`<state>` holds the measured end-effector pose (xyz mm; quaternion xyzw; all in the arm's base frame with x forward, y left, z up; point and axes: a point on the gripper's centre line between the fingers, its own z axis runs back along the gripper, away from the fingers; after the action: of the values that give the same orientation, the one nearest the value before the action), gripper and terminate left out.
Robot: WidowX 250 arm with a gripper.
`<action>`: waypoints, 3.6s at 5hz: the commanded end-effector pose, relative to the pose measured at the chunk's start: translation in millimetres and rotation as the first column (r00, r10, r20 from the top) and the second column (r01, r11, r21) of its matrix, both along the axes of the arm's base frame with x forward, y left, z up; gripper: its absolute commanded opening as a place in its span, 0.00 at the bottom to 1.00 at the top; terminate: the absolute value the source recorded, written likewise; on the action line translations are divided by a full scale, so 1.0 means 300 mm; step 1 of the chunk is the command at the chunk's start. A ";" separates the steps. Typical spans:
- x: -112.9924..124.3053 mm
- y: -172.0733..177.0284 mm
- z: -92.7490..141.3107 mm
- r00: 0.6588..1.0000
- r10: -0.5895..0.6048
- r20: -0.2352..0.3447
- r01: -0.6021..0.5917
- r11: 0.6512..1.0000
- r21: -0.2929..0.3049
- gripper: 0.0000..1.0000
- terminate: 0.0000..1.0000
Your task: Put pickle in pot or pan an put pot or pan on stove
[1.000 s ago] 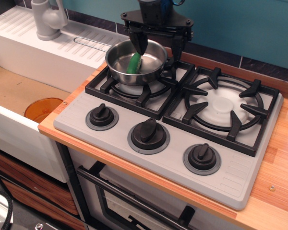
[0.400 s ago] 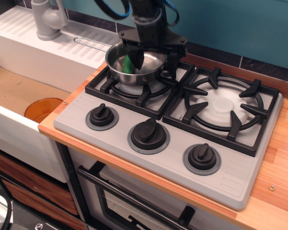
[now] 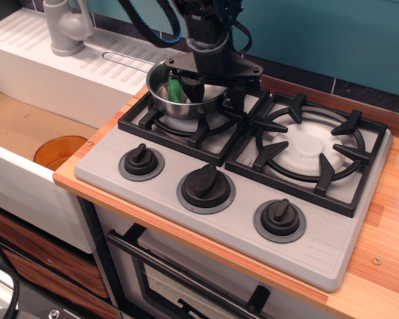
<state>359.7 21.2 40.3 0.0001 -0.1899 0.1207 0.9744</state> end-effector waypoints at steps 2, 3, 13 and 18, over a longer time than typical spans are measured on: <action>0.016 -0.016 0.090 1.000 -0.016 0.012 0.016 0.999 -0.031 0.00 0.00; -0.009 -0.028 0.128 1.000 -0.015 -0.009 0.015 0.999 -0.042 0.00 0.00; 0.110 -0.387 0.223 0.992 0.111 -0.061 -0.112 0.994 -0.015 0.00 0.00; 0.074 -0.432 0.178 0.993 0.113 -0.036 -0.113 0.994 0.011 1.00 0.00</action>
<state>367.8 -106.2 63.7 0.0370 -0.1366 0.1754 0.9743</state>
